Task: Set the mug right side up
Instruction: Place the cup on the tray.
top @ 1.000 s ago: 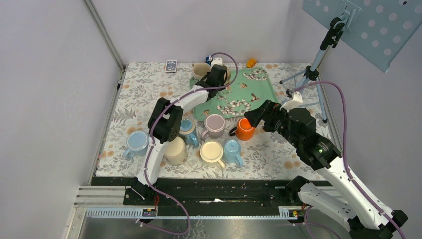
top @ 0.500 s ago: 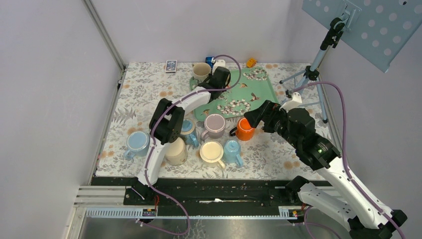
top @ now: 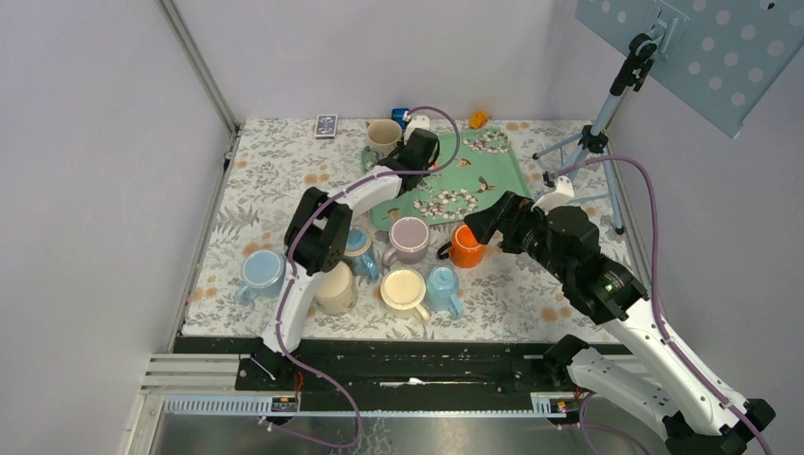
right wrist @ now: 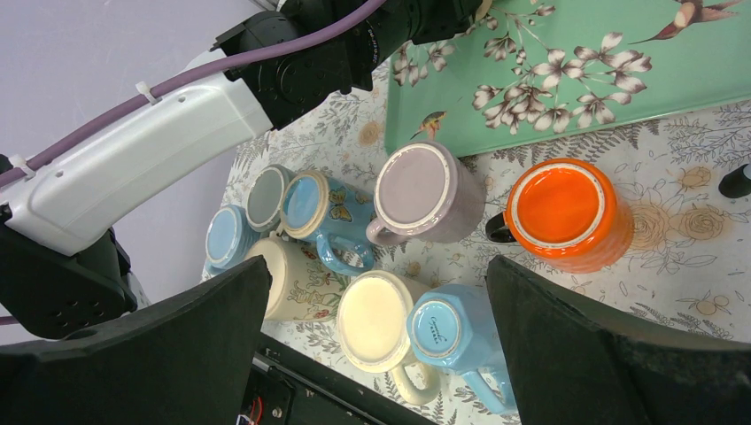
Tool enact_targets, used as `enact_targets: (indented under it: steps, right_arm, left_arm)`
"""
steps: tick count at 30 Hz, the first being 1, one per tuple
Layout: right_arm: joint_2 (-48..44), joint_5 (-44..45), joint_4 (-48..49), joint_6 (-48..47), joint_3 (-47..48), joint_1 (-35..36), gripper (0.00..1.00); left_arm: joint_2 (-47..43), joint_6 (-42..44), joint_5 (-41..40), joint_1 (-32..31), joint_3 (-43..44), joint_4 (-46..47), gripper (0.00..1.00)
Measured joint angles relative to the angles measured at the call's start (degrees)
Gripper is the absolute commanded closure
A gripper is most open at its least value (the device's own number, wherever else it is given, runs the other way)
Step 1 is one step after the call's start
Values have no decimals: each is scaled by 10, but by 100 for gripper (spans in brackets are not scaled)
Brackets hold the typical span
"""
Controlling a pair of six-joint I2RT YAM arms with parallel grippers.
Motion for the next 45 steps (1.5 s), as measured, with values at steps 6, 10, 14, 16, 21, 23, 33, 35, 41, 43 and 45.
enact_targets:
  steps: [6,10,14,16,21,23,33,35,41,43,45]
  right_arm:
    - [2,-5,0,0,0,0,0]
    - [8,-6,0,0,0,0,0]
    - [13,-3,-1,-1,0,0,0]
    - [16,1,-2,-4,0,0,0]
    - [28,7,-6,-13,0,0,0]
    - [33,7,-8,-16,0,0,0]
    - [56,19,-29,-21,-16,0,0]
    - [77,26,-42,-20,-16,0,0]
    - [124,57,-84,-4,-16,0,0]
    - [124,74,-97,4,-16,0,0]
    - [120,91,-110,8,-16,0,0]
  left_arm:
    - [-5,2,1,1,-8,-7,43]
    - [-17,1,9,1,-9,-17,33]
    - [-42,-2,30,1,-9,-21,23]
    - [-57,-7,42,1,-9,-21,19]
    - [-93,-21,71,-1,-15,-22,1]
    - [-112,-29,83,-2,-25,-26,1]
    - [-244,-68,155,-6,-103,-43,1]
    - [-278,-74,173,-6,-127,-45,1]
    - [-351,-76,255,-6,-208,-44,1]
    - [-356,-69,282,-9,-227,-49,1]
    - [-356,-56,301,-18,-239,-63,1]
